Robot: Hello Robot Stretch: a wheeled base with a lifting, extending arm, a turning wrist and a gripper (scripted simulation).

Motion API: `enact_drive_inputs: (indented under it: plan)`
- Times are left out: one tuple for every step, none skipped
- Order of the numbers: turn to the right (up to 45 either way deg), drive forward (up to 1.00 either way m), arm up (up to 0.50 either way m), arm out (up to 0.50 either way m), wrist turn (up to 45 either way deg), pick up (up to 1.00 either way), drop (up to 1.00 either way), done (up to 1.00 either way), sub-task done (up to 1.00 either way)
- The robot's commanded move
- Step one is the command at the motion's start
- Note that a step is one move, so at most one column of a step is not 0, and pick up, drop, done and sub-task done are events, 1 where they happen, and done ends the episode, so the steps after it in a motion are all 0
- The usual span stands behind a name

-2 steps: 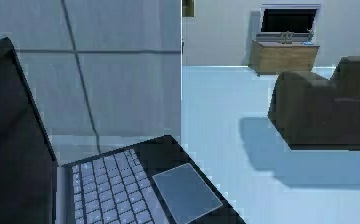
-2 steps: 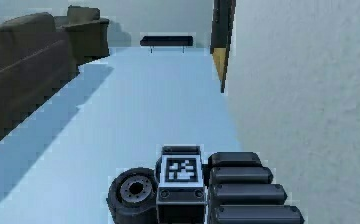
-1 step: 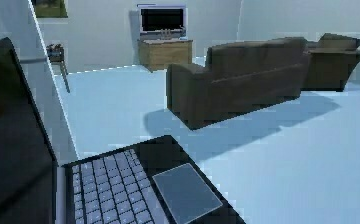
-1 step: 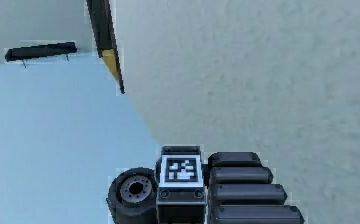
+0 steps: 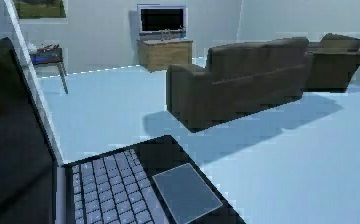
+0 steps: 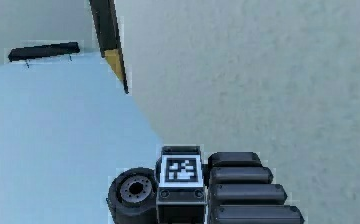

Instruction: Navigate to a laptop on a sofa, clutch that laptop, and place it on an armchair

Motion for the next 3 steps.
enact_drive_inputs:
  plan:
    - [45.0,0.00,0.00,0.00,0.0,0.00,0.00,0.00,0.00]
    - [18.0,0.00,0.00,0.00,0.0,0.00,0.00,0.00,0.00]
    - [0.0,0.35,0.00,0.00,0.0,0.00,0.00,0.00,0.00]
